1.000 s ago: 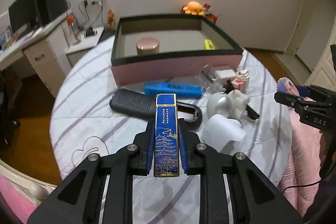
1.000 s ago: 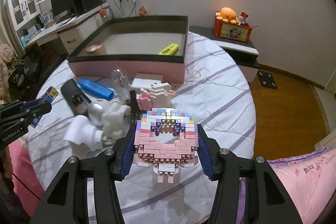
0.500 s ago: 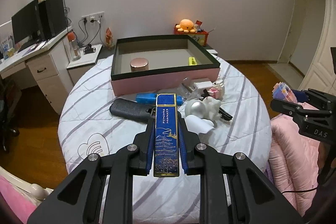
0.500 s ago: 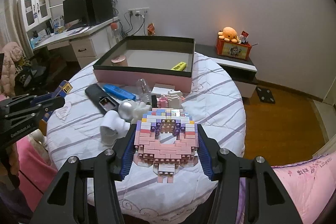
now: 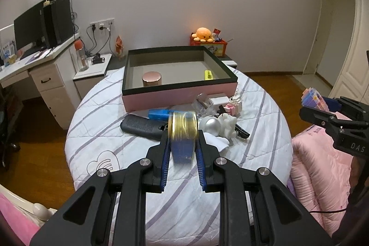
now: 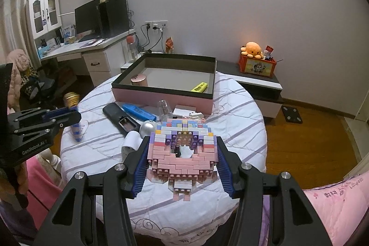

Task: Organize rigid objects
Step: 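Lift and carry the blue box and block donut over the open box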

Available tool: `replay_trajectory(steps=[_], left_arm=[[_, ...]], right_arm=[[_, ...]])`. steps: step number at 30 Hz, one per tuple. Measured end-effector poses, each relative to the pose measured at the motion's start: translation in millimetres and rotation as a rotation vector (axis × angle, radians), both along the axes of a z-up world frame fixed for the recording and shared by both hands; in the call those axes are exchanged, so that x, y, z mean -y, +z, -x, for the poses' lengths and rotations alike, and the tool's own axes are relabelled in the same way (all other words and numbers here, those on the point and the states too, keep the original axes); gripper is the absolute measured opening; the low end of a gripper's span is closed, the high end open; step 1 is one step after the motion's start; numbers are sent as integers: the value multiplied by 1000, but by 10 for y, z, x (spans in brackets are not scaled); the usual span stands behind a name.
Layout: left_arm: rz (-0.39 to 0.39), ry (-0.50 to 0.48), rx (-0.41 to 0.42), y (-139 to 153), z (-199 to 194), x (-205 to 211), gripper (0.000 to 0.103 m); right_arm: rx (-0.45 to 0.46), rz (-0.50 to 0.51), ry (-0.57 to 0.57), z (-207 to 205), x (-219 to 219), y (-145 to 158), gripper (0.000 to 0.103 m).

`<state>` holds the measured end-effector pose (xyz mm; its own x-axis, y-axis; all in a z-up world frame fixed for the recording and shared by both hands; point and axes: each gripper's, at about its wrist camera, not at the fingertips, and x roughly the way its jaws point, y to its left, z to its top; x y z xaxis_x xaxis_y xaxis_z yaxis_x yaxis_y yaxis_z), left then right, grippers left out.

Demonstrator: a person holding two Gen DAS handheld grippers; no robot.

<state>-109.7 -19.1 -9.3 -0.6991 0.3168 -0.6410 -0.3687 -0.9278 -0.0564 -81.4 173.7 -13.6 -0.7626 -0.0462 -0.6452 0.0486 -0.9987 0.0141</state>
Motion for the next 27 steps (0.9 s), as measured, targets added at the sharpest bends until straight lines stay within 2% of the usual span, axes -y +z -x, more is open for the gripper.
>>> replay_trajectory(steps=[11, 15, 27], left_arm=[[5, 7, 19, -33, 315, -43, 20], [-17, 16, 31, -24, 497, -33, 20], [-21, 6, -36, 280, 1202, -106, 20]], right_arm=[[18, 15, 20, 315, -52, -55, 54], [24, 16, 24, 461, -80, -73, 54], [13, 8, 37, 1087, -170, -23, 54]])
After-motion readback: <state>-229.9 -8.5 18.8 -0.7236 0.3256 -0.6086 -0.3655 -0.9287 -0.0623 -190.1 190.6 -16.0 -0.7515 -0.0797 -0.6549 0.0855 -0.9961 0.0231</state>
